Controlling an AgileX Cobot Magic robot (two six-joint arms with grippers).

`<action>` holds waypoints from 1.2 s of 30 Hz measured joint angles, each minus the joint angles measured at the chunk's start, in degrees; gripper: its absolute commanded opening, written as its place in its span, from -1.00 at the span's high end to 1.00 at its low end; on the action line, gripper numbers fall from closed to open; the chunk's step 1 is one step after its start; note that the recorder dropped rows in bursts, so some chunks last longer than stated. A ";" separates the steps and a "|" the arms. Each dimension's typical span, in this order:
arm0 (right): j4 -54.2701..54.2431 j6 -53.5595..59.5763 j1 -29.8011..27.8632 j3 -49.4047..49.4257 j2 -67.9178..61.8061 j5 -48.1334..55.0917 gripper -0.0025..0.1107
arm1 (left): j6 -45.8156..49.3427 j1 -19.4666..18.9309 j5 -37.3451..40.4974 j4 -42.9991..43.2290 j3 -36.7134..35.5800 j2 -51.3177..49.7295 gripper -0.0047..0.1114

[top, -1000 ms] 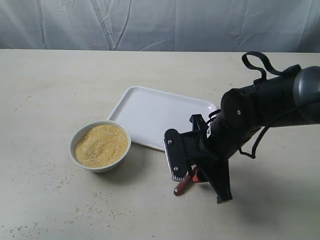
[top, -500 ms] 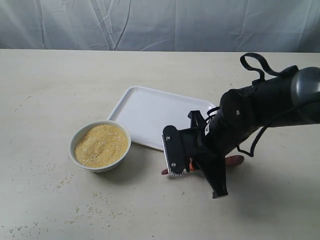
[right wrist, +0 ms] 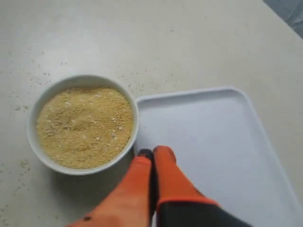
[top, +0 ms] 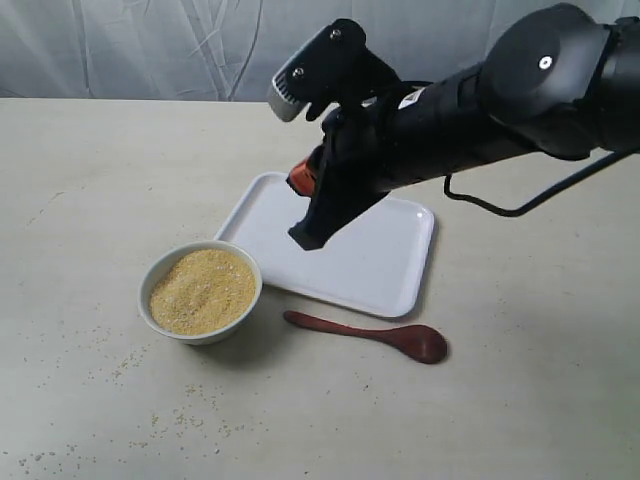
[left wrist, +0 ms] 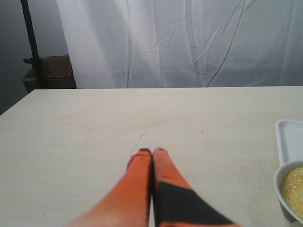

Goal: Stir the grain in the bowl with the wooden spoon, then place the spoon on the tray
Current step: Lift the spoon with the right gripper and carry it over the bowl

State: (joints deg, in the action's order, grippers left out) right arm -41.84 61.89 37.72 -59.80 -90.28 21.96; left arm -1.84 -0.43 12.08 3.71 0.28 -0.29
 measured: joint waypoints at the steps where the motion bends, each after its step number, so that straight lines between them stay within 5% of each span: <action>1: -0.41 -0.25 0.00 -0.26 -0.15 0.68 0.95 | 0.00 0.00 0.00 0.00 0.00 0.00 0.91; 6: 4.22 -4.69 0.09 -0.38 -3.92 6.91 0.84 | 0.00 0.00 0.00 0.00 0.00 0.00 0.91; 11: 15.00 -13.71 0.09 -0.38 -10.94 10.32 0.33 | 0.00 0.00 0.00 0.00 0.00 0.00 0.91; 18: 27.61 -15.37 0.09 -0.38 -16.19 12.93 0.34 | 0.00 0.00 0.00 0.00 0.00 0.00 0.91; 28: 29.25 -15.64 0.09 -0.43 -21.23 12.48 0.35 | 0.00 0.00 0.00 0.00 0.00 0.00 0.91; 33: 29.25 -16.48 0.09 -0.43 -21.37 12.92 0.93 | 0.00 0.00 0.00 0.00 0.00 0.00 0.91; 36: 29.02 -16.94 0.09 -0.68 -21.51 13.19 0.96 | 0.00 0.00 0.00 0.00 0.00 0.00 0.91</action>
State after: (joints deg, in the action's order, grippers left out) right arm -12.82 44.95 37.81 -60.48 -111.79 35.15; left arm -1.84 -0.43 12.08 3.71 0.28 -0.29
